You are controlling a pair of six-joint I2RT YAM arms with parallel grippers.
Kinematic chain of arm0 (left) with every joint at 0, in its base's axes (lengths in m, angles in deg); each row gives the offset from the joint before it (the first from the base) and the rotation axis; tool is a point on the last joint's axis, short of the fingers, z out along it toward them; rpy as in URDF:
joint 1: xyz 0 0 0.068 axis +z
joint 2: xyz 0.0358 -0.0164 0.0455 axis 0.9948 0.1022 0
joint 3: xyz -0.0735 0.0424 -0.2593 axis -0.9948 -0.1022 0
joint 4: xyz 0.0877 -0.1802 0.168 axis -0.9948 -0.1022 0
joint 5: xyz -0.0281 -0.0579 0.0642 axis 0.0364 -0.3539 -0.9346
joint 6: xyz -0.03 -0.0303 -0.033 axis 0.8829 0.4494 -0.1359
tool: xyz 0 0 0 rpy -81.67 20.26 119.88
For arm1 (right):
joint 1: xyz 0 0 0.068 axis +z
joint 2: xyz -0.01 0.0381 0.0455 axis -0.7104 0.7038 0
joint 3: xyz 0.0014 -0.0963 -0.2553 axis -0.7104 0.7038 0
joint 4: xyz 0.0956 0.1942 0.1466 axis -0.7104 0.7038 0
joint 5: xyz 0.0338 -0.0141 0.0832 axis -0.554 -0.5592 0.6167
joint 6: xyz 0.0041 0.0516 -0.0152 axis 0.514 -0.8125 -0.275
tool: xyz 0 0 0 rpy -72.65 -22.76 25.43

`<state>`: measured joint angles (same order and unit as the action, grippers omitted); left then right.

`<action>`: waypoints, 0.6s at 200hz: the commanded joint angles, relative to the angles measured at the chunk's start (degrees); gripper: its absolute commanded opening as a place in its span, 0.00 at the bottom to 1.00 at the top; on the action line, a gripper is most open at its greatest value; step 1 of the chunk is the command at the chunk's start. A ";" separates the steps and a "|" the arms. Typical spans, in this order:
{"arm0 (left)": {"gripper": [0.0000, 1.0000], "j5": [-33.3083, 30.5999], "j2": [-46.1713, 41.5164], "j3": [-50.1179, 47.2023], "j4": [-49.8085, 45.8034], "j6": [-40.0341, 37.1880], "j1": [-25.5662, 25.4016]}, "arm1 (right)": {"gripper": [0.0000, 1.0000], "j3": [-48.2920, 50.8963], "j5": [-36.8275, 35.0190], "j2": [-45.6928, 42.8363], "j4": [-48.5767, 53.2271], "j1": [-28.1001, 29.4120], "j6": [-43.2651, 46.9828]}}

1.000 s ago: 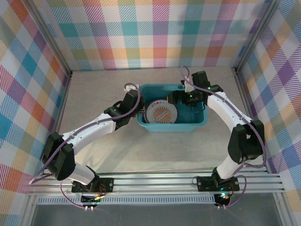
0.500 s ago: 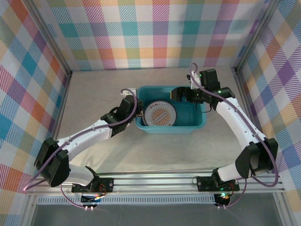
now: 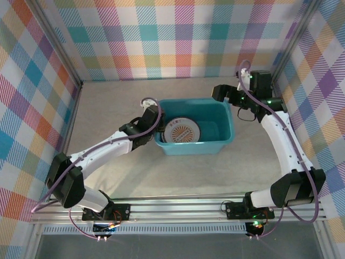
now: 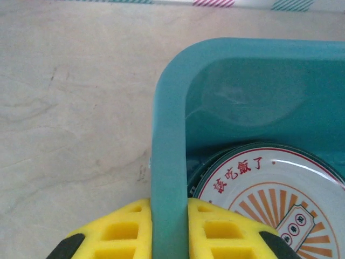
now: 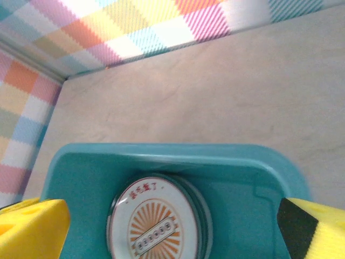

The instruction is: Place the plates into the plastic bin on the countertop

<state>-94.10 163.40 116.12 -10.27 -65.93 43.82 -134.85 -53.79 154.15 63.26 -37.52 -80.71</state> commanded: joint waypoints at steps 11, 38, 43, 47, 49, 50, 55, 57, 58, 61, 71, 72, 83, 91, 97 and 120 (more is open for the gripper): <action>0.16 -1.01 2.37 9.70 -5.45 1.14 2.55 | 0.99 2.17 -8.09 -5.02 1.62 -1.74 2.00; 0.20 1.72 5.01 13.34 -9.86 2.30 4.04 | 0.99 7.60 -14.87 -9.18 2.07 -2.81 1.63; 0.21 1.84 5.34 13.96 -10.87 2.86 4.27 | 0.99 8.59 -16.00 -9.82 2.32 -3.12 1.35; 0.23 2.00 5.55 14.41 -11.60 3.27 4.35 | 0.99 9.34 -17.06 -10.32 2.40 -3.24 1.04; 0.24 2.24 5.61 14.59 -11.84 3.34 4.47 | 0.99 9.95 -17.65 -10.65 2.34 -3.30 0.94; 0.24 2.35 5.64 14.64 -11.94 3.40 4.46 | 0.99 10.22 -17.94 -10.82 2.28 -3.33 0.84; 0.27 2.74 5.81 14.98 -12.47 3.49 4.63 | 0.99 11.59 -20.10 -11.61 1.89 -3.35 0.46; 0.28 2.84 5.83 15.08 -12.65 3.53 4.63 | 0.99 12.22 -21.09 -11.99 1.62 -3.35 0.20; 0.28 2.83 5.84 15.19 -12.74 3.53 4.63 | 0.99 12.59 -21.55 -12.24 1.48 -3.35 0.03; 0.30 2.88 5.78 15.29 -13.00 3.54 4.63 | 0.99 13.66 -22.95 -12.83 0.87 -3.35 -0.35; 0.39 2.98 5.31 15.59 -13.43 3.54 4.64 | 0.99 17.86 -27.16 -15.18 -2.29 -3.52 -0.27; 0.40 2.99 5.22 15.57 -13.43 3.54 4.64 | 0.99 18.35 -27.57 -15.42 -2.63 -3.53 -0.17; 0.59 2.37 4.05 15.86 -13.90 3.69 4.64 | 0.99 23.23 -32.44 -17.91 -6.18 -3.53 0.08; 0.68 1.46 2.92 15.87 -14.30 3.67 4.63 | 0.99 26.50 -35.38 -19.29 -8.62 -3.77 1.05; 0.74 0.59 1.65 15.75 -14.48 3.44 4.65 | 0.99 29.01 -36.59 -19.89 -10.69 -4.10 2.29; 0.95 -5.13 -3.73 13.82 -14.96 0.78 4.81 | 0.99 38.50 -39.60 -19.59 -20.03 -5.78 4.33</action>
<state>-92.83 166.40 130.48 -23.36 -63.19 48.08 -103.38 -85.06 134.58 55.52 -41.82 -78.98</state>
